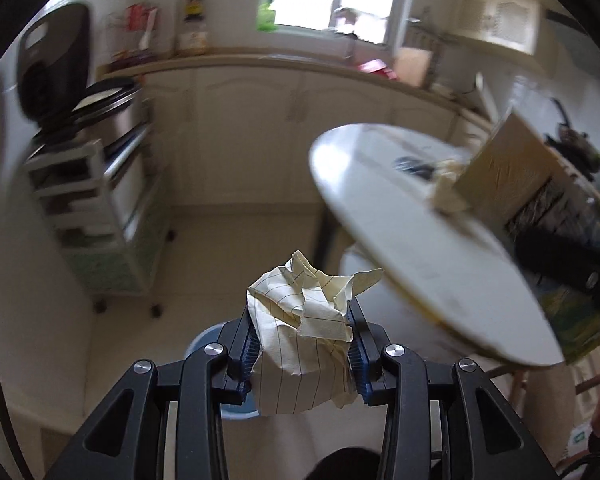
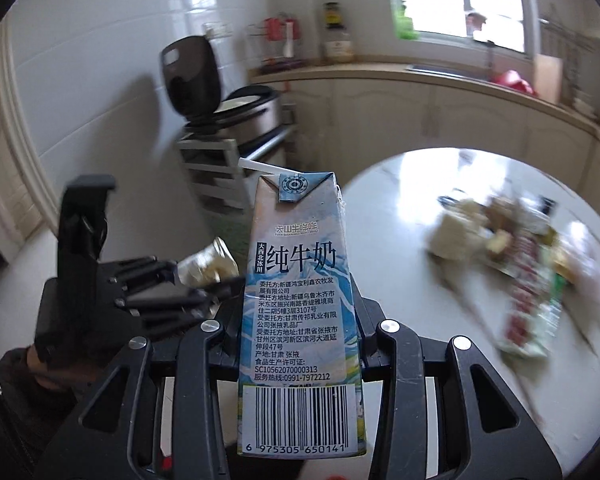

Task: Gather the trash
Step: 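Carry the paper over the blue bin and open the left tool while the right tool holds the carton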

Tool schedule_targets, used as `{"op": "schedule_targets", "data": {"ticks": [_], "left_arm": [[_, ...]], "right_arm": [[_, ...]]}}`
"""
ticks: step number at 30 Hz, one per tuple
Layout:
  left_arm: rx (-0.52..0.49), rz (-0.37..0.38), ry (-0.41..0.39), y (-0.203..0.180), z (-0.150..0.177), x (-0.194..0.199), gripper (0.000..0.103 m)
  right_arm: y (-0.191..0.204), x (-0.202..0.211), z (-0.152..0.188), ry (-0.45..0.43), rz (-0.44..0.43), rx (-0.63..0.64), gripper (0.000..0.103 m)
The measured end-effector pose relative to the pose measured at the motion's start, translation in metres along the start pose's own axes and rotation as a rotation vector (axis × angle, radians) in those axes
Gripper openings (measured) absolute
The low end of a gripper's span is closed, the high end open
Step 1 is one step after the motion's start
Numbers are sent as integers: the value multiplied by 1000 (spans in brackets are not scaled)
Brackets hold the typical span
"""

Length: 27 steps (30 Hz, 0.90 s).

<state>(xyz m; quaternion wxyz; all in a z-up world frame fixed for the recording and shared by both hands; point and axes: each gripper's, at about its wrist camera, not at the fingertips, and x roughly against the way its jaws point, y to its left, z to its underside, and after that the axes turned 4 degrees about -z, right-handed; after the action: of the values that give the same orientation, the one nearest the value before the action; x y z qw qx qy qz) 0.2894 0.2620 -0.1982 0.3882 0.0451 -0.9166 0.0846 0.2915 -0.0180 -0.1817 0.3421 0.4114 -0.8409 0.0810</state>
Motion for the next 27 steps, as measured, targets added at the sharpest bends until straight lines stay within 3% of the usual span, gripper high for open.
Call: {"op": "schedule_targets", "data": {"ticks": [5, 9, 15, 17, 19, 22, 27], "left_arm": [[69, -68, 84, 53, 15, -27, 36], [97, -64, 153, 62, 12, -66, 36], [116, -28, 195, 62, -13, -124, 40], [137, -33, 200, 63, -20, -135, 60], [153, -40, 187, 67, -26, -143, 68], [162, -46, 180, 73, -26, -148, 68], [175, -151, 187, 91, -16, -142, 69]], "right_arm": [[43, -79, -20, 46, -63, 31, 36], [52, -131, -30, 94, -60, 37, 36], [44, -171, -40, 117, -37, -13, 36], [40, -179, -41, 117, -31, -23, 37], [36, -185, -41, 118, -33, -47, 37], [33, -197, -42, 120, -39, -74, 37], [29, -210, -40, 114, -33, -100, 43]]}}
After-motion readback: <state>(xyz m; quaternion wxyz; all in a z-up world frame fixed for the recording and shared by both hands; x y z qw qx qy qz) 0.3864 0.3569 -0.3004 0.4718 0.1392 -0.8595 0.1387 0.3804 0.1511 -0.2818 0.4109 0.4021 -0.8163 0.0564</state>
